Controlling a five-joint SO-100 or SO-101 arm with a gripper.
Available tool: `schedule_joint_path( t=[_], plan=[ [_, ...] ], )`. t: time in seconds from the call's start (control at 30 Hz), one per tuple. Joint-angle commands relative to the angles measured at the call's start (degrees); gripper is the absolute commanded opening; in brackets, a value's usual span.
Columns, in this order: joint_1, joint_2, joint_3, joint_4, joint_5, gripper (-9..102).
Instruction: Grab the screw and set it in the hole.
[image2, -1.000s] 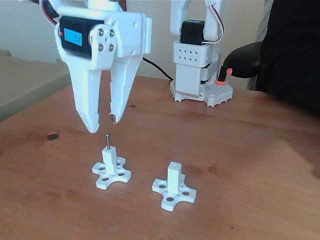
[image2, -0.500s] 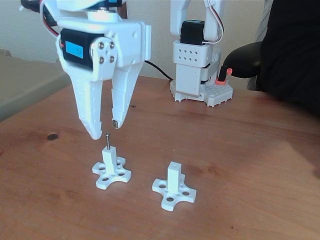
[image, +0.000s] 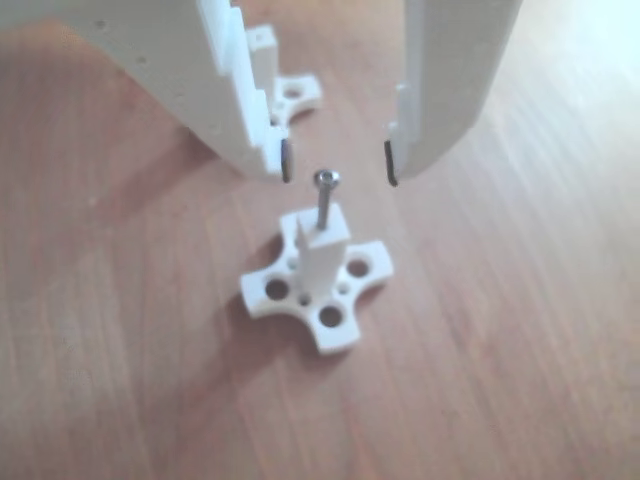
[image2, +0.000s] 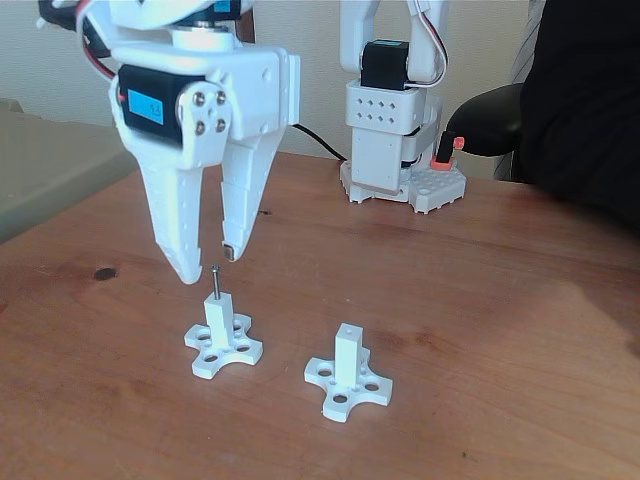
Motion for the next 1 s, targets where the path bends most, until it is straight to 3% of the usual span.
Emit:
schedule_joint_path(
  t=[0.0,0.97],
  plan=[
    [0.3,1.2,-4.9,-1.1,0.2,11],
    [0.7,-0.9,-5.3,-1.7,-0.4,8]
  ],
)
